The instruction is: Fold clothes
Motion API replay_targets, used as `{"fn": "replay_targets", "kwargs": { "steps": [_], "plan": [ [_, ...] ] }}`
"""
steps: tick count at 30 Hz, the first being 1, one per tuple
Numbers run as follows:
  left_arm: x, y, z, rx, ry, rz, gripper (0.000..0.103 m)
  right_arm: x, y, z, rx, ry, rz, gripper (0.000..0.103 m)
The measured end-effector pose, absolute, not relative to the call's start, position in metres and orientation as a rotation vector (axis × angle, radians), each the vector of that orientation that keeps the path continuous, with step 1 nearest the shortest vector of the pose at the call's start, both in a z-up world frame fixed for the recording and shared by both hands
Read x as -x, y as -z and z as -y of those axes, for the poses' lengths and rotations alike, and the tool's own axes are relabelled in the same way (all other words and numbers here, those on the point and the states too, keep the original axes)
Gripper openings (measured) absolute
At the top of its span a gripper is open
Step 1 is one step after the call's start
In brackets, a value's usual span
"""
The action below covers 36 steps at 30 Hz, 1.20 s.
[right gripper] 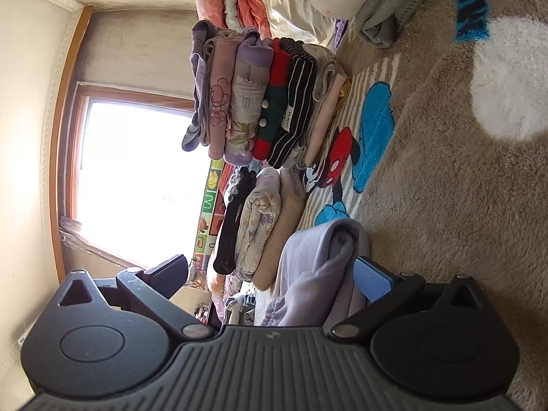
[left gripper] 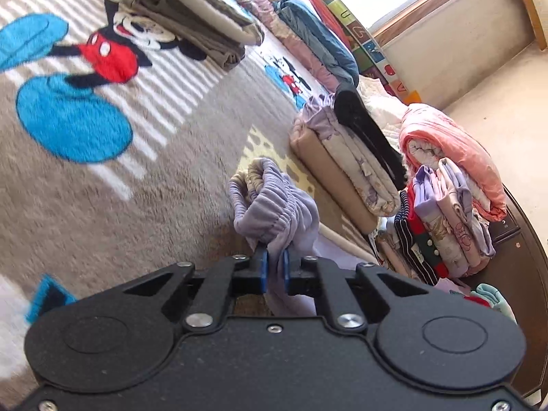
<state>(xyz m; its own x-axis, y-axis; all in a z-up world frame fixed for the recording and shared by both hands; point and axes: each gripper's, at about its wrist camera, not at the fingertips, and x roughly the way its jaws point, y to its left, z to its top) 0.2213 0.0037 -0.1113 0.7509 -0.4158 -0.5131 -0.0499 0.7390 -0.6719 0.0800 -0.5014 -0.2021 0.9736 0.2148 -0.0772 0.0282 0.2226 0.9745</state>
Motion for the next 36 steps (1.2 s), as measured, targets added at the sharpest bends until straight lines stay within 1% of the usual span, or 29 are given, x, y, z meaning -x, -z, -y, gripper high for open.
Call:
{"fn": "replay_targets", "kwargs": {
  "steps": [8,12,19,25,26,27,28,29,33,35,36],
  "plan": [
    [-0.223,0.085,-0.083,0.688,0.135,-0.617,0.005,-0.081,0.199,0.5,-1.326,-0.127,-0.223,0.102],
    [-0.218,0.08,-0.128,0.678,0.055,-0.597,0.005,-0.082,0.199,0.5,-1.32,-0.124,-0.227,0.102],
    [-0.196,0.1,-0.201,0.756,-0.129,-0.586,0.005,-0.083,0.198,0.498,-1.299,-0.118,-0.24,0.102],
    [-0.183,0.123,-0.233,0.823,-0.248,-0.636,0.006,-0.085,0.195,0.495,-1.273,-0.11,-0.256,0.102],
    [-0.183,0.126,-0.234,0.825,-0.259,-0.656,0.008,-0.085,0.194,0.494,-1.27,-0.109,-0.258,0.102],
    [-0.183,0.129,-0.235,0.832,-0.266,-0.675,0.014,-0.085,0.194,0.494,-1.267,-0.109,-0.259,0.102],
    [-0.181,0.131,-0.237,0.837,-0.286,-0.687,0.031,-0.084,0.194,0.494,-1.266,-0.108,-0.26,0.102],
    [-0.177,0.132,-0.238,0.841,-0.311,-0.697,0.038,-0.084,0.194,0.494,-1.265,-0.108,-0.261,0.102],
    [-0.16,0.121,-0.237,0.832,-0.34,-0.665,0.049,-0.084,0.193,0.494,-1.266,-0.111,-0.264,0.102],
    [-0.151,0.113,-0.232,0.823,-0.333,-0.649,0.052,-0.084,0.193,0.494,-1.266,-0.115,-0.269,0.102],
    [-0.147,0.109,-0.229,0.819,-0.328,-0.641,0.055,-0.085,0.193,0.493,-1.266,-0.117,-0.272,0.102]
  ]
}}
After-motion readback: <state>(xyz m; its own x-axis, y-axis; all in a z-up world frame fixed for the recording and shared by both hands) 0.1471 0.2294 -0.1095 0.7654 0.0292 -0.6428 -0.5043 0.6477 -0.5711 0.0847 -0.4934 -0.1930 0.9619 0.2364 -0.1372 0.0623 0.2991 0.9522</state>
